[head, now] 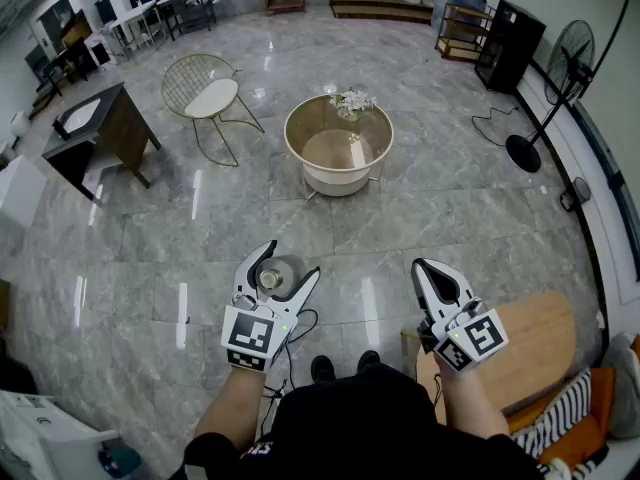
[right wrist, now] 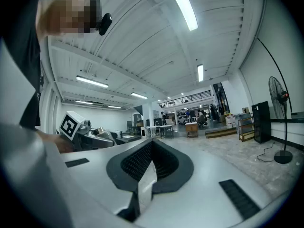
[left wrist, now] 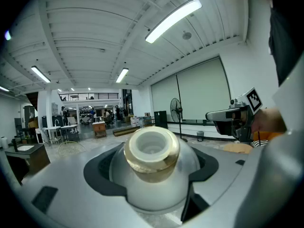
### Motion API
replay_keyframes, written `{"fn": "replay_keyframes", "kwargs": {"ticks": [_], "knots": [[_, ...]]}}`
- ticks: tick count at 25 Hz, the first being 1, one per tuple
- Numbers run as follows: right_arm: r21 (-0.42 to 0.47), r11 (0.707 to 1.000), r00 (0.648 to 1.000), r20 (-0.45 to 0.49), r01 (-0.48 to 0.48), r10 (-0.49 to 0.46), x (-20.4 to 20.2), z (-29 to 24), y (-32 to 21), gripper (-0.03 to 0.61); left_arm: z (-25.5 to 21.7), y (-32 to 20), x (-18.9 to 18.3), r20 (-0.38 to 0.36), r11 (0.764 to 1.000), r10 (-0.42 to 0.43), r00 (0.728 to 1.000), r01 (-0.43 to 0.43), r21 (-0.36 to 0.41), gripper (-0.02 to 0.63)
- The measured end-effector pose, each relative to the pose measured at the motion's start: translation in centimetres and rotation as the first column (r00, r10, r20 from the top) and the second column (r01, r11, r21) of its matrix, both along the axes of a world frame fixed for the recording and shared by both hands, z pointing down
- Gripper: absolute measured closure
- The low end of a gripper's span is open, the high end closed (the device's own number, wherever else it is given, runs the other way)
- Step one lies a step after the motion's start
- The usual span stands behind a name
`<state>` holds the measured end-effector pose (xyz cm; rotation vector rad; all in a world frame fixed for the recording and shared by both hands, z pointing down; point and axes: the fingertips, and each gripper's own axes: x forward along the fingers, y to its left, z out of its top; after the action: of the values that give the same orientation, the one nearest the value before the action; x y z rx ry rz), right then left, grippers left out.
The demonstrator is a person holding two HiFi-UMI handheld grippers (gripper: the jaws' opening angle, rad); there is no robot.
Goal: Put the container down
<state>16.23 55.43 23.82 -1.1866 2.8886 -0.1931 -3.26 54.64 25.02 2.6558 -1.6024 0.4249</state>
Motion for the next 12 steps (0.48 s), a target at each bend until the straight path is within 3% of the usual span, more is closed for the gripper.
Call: {"fn": "replay_keyframes", "kwargs": {"ticks": [12], "knots": [[0.009, 1.000, 1.000, -0.007, 0.004, -0.004, 4.4, -0.7, -0.1, 0.568, -0.7, 0.1, 3.0, -0.002, 1.000, -0.020, 1.000, 0.020, -0.015, 0.262]]}}
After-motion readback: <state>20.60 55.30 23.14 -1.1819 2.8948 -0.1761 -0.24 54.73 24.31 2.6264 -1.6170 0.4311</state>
